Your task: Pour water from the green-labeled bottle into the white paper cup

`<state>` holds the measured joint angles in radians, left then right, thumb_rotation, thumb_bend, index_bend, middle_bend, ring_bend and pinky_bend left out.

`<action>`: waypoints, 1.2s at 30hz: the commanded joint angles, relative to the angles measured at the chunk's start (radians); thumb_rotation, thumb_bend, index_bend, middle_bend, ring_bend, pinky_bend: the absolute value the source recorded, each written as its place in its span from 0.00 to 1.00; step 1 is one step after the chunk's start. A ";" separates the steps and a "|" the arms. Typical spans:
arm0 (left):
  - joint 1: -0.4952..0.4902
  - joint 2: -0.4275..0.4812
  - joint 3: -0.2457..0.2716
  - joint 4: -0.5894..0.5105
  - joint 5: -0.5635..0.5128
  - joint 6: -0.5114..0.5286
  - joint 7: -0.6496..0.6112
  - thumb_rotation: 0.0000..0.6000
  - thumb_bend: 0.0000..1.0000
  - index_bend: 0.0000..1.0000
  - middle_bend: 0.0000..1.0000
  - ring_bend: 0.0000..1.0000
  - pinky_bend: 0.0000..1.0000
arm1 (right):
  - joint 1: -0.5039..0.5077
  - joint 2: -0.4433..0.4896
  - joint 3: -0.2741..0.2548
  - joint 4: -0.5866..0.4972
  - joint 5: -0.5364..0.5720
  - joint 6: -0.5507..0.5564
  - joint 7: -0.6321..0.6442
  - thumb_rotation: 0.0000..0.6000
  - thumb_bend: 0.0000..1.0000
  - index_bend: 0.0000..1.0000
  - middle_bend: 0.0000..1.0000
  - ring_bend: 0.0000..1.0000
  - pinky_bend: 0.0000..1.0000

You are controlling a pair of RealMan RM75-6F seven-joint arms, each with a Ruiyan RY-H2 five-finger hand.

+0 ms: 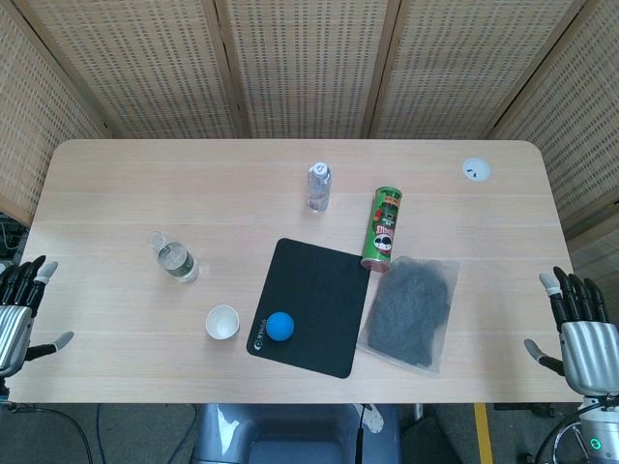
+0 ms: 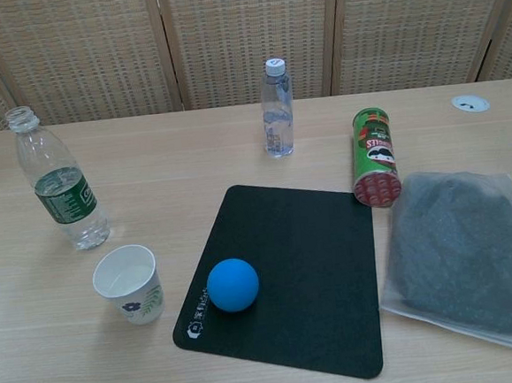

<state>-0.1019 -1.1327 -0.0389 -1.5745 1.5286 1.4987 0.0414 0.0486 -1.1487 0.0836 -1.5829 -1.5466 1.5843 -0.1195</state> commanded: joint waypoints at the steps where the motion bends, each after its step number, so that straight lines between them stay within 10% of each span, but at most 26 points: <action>1: 0.000 -0.002 0.001 0.002 0.001 0.000 0.000 1.00 0.00 0.00 0.00 0.00 0.00 | 0.000 0.001 0.000 0.001 0.002 -0.002 0.003 1.00 0.00 0.00 0.00 0.00 0.00; 8: -0.022 -0.018 0.002 0.039 0.008 -0.035 -0.062 1.00 0.00 0.00 0.00 0.00 0.00 | -0.004 0.005 -0.005 -0.006 -0.007 0.004 0.004 1.00 0.00 0.00 0.00 0.00 0.00; 17: -0.145 -0.146 -0.040 0.290 -0.050 -0.244 -0.571 1.00 0.00 0.00 0.00 0.00 0.00 | 0.007 0.004 0.003 -0.007 0.016 -0.026 0.002 1.00 0.00 0.00 0.00 0.00 0.00; 36: -0.331 -0.397 -0.160 0.526 -0.174 -0.532 -1.113 1.00 0.00 0.00 0.00 0.00 0.00 | 0.022 0.007 0.022 0.012 0.078 -0.074 0.035 1.00 0.00 0.00 0.00 0.00 0.00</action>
<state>-0.4121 -1.5068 -0.1842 -1.0688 1.3635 0.9873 -1.0463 0.0706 -1.1421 0.1051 -1.5723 -1.4700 1.5115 -0.0858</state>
